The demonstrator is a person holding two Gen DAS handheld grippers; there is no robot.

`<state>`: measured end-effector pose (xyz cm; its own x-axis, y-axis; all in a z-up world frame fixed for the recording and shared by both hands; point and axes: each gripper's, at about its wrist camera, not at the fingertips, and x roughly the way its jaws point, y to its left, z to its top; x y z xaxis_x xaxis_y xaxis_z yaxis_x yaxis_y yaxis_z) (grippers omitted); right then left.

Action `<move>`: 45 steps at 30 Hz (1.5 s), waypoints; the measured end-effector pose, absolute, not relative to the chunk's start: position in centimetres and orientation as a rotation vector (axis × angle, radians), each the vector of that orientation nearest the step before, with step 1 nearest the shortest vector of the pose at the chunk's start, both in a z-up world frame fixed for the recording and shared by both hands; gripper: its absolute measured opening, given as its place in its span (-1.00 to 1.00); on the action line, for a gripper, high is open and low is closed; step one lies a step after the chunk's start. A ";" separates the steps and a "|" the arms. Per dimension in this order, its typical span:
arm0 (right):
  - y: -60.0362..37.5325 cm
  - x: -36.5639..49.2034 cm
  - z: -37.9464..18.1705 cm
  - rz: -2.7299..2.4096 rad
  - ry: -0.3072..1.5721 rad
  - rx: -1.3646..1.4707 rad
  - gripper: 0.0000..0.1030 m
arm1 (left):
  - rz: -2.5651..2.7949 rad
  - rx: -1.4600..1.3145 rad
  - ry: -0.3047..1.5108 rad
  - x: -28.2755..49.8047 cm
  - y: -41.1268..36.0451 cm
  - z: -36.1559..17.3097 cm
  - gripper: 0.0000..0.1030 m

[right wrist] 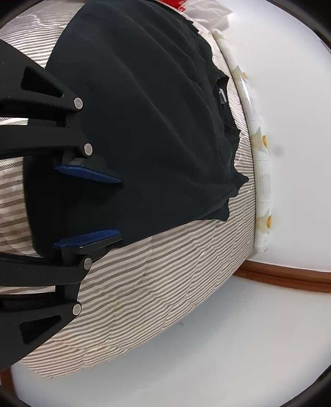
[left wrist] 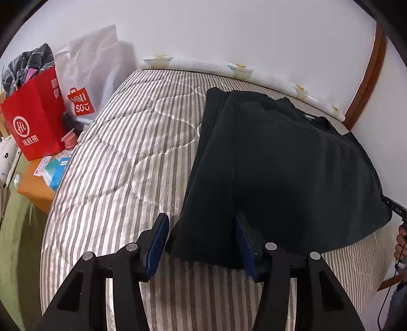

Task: Fold small clothes

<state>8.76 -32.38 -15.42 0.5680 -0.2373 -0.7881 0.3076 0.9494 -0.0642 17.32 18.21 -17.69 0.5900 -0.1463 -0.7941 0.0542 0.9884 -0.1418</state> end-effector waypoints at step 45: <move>13.6 11.7 -16.5 0.391 0.819 -0.467 0.13 | -0.172 -0.239 0.960 9.1 28.9 -18.4 0.24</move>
